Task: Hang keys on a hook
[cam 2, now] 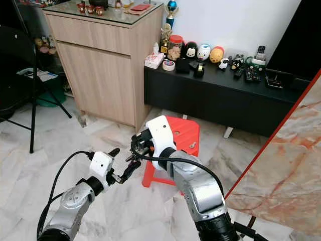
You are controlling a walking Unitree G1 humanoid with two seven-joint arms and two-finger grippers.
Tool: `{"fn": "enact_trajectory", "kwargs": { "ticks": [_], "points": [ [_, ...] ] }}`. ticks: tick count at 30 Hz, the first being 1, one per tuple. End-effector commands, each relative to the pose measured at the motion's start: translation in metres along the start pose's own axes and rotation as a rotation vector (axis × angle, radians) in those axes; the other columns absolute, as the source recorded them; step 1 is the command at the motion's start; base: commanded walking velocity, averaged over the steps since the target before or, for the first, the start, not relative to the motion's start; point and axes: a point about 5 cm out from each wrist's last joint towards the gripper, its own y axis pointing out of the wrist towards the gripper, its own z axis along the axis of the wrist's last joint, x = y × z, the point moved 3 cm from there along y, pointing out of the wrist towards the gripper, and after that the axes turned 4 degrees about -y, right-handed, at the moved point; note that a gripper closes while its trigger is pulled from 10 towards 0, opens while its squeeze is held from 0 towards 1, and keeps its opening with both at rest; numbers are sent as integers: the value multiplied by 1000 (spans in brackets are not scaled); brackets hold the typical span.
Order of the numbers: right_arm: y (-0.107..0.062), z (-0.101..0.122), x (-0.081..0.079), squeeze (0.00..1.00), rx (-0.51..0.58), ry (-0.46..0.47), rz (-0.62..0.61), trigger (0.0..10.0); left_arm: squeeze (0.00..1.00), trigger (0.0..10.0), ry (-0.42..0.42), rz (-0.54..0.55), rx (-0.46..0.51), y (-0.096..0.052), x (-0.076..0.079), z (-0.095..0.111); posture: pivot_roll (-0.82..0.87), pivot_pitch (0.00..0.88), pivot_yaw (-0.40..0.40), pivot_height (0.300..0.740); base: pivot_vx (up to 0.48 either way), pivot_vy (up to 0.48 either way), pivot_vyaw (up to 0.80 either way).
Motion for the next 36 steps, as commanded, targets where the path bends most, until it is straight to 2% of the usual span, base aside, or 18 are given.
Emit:
{"fn": "enact_trajectory", "kwargs": {
  "ticks": [1,4,5,6,10,11,12,18,19,20,21,30,36],
  "points": [
    [-3,7,-3,0,26,-3,6,10000,0,10000,6,-1,2,2,1,0,60,0,-124,740,0,0,0],
    [-3,6,-3,0,23,-2,5,10000,0,10000,8,2,2,2,0,0,59,0,-123,740,0,0,0],
    [-3,6,-3,0,23,-1,4,10000,0,8039,10,6,2,2,0,0,59,0,-123,740,0,0,0],
    [-3,6,-3,0,23,0,4,10000,0,0,14,11,5,2,-1,1,58,0,-122,740,0,0,0],
    [-4,6,-3,0,22,2,7,10000,0,0,15,19,14,2,-2,2,62,0,-123,740,0,0,0],
    [-4,6,-3,0,22,2,7,10000,0,549,15,19,15,2,-3,2,62,0,-123,740,0,0,0],
    [-3,6,-4,0,21,3,10,10000,0,10000,15,19,17,3,-3,3,61,0,-123,740,0,0,0],
    [-3,6,-4,0,19,4,14,10000,0,10000,21,28,18,3,-4,3,60,0,-122,740,0,0,0],
    [-3,5,-4,0,19,4,15,10000,0,2157,24,36,16,3,-5,3,59,0,-122,740,0,0,0],
    [-3,5,-4,0,18,5,15,10000,0,2157,27,46,14,3,-6,2,60,0,-121,740,0,0,0],
    [-3,5,-4,0,18,4,16,10000,0,0,26,52,18,3,-7,3,59,0,-121,740,0,0,0],
    [-3,5,-5,0,16,2,24,10000,0,0,28,79,51,2,-13,8,60,0,-120,740,0,0,0],
    [-3,5,-5,0,16,4,24,10000,0,0,24,70,65,2,-12,9,61,0,-120,740,0,0,0]
  ]
}}
